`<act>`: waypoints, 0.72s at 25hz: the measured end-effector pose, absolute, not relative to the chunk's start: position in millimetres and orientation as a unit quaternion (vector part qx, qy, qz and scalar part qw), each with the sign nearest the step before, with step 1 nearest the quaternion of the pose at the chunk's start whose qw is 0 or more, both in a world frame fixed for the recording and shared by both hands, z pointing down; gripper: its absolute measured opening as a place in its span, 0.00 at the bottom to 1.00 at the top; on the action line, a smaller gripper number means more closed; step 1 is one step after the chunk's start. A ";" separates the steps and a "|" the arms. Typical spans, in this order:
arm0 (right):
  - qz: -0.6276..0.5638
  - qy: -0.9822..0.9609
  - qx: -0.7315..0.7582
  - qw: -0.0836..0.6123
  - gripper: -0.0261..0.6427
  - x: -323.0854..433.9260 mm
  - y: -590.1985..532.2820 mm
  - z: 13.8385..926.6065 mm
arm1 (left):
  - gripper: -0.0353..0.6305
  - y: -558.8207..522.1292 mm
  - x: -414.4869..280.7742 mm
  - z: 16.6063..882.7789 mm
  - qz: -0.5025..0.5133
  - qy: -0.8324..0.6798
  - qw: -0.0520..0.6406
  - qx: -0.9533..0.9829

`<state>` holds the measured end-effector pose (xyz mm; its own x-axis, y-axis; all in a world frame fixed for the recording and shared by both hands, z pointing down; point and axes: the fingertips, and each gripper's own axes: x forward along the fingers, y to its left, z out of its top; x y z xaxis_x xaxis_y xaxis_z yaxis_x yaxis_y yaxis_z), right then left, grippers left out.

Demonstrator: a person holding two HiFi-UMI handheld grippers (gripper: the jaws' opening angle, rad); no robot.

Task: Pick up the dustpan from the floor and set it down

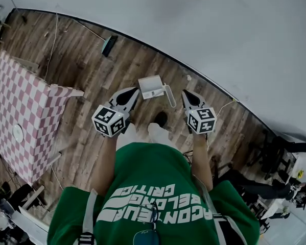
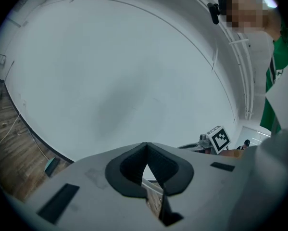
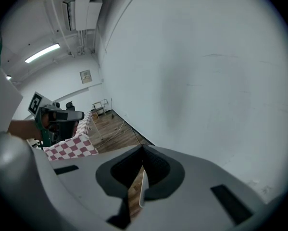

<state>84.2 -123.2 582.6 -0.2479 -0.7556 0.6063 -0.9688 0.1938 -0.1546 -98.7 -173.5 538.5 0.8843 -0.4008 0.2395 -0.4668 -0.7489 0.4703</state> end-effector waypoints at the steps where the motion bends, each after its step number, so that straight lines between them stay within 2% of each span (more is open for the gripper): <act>1: 0.264 -0.745 0.576 0.209 0.05 83.9 -125.6 587.0 | 0.05 -174.7 -99.9 539.9 0.060 -0.234 0.270 0.932; 14: 0.324 -0.719 0.531 0.309 0.06 69.8 -147.7 663.7 | 0.05 -177.3 -123.8 555.3 0.053 -0.253 0.290 0.921; 15: 0.329 -0.716 0.527 0.318 0.11 69.0 -148.6 670.3 | 0.05 -175.9 -124.2 556.5 0.055 -0.251 0.288 0.923; 16: 0.336 -0.713 0.520 0.328 0.21 67.5 -149.5 677.9 | 0.05 -174.7 -124.7 557.8 0.056 -0.248 0.287 0.924; 18: 0.350 -0.705 0.509 0.349 0.30 64.6 -151.7 694.1 | 0.05 -173.3 -126.5 560.3 0.058 -0.244 0.287 0.925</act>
<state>64.6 -151.7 694.1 -0.2385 -0.4724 0.8485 -0.9615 0.2376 -0.1380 -126.5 -173.3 560.3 0.8746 -0.4171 0.2474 -0.4838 -0.7164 0.5027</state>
